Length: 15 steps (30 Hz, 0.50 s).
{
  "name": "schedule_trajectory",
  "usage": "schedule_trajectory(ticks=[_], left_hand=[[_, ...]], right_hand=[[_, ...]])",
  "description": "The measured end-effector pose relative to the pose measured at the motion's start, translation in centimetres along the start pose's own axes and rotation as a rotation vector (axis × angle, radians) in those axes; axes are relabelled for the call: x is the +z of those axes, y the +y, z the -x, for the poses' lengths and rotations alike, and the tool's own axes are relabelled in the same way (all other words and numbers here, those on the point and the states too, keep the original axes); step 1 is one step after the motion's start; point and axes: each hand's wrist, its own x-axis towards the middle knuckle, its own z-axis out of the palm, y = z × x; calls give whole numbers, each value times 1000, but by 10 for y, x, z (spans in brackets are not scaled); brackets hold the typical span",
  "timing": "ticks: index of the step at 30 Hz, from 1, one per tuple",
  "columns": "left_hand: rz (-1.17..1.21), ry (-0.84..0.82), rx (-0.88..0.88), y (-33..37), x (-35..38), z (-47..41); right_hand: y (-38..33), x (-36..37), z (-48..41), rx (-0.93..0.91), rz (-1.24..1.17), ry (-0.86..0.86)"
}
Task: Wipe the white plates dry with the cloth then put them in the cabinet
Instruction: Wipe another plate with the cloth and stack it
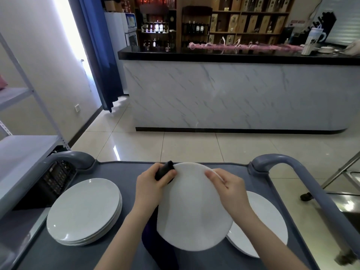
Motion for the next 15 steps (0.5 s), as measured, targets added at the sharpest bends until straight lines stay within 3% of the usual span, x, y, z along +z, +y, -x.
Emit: schedule_trajectory(ticks=[4, 7, 11, 15], left_hand=[[146, 119, -239, -25, 8, 22], [204, 125, -300, -33, 12, 31], [127, 27, -127, -22, -1, 19], [-54, -196, 94, -2, 0, 2]], right_hand=[[5, 9, 11, 239, -203, 300], [12, 13, 17, 289, -211, 341], [11, -3, 11, 142, -100, 171], [3, -5, 0, 25, 47, -191]])
